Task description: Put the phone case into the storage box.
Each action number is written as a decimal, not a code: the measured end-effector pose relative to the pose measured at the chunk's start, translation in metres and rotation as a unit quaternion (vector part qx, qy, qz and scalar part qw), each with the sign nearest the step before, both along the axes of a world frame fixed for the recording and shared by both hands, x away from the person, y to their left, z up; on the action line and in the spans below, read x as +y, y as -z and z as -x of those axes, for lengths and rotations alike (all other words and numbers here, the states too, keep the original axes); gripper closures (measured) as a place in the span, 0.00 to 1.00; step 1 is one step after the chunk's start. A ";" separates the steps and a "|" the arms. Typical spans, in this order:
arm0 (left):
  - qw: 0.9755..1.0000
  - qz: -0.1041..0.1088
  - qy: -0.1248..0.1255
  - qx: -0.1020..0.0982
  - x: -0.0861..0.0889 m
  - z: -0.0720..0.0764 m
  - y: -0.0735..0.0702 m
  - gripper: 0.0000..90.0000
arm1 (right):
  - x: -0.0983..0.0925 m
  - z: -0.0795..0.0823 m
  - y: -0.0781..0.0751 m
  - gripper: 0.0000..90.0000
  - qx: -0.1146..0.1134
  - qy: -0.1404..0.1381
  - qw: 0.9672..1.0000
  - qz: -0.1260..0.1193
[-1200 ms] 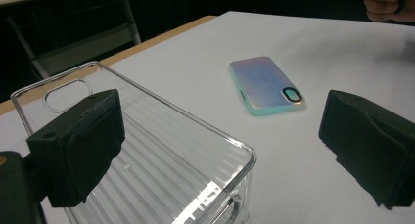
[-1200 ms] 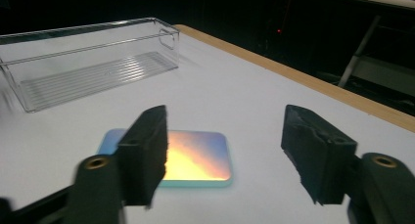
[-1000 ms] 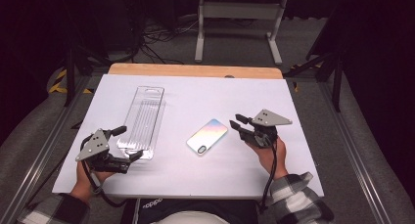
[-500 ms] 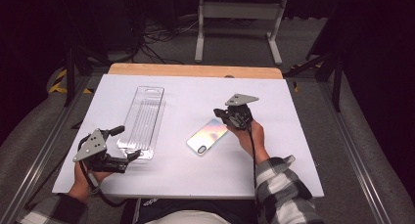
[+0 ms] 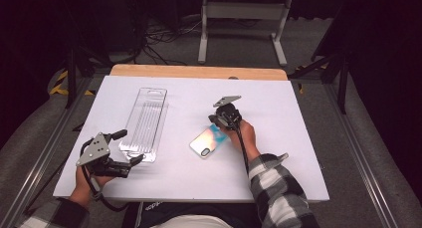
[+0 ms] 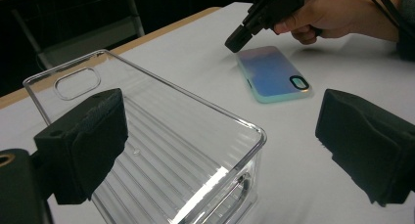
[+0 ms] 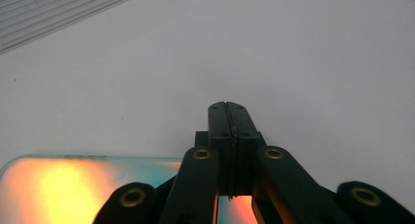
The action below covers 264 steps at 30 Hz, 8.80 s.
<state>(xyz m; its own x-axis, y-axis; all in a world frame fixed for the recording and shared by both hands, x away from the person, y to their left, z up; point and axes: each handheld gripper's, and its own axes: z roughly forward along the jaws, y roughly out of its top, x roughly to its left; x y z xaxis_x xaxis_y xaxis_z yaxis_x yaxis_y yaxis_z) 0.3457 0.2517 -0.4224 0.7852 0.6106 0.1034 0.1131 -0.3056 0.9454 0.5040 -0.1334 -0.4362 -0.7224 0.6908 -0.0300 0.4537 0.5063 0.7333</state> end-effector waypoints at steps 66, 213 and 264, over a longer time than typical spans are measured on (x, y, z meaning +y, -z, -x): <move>0.999 -0.035 -0.010 0.007 -0.002 0.002 0.005 0.08 | -0.096 0.102 -0.001 0.82 0.092 -0.034 0.991 0.091; 0.999 -0.015 0.037 -0.018 -0.076 -0.022 -0.022 0.18 | 0.006 0.100 -0.118 0.20 -0.200 0.029 0.970 -0.137; 0.998 0.034 0.049 -0.018 -0.138 -0.036 -0.039 0.89 | 0.037 0.132 -0.087 0.20 -0.251 0.046 0.952 -0.169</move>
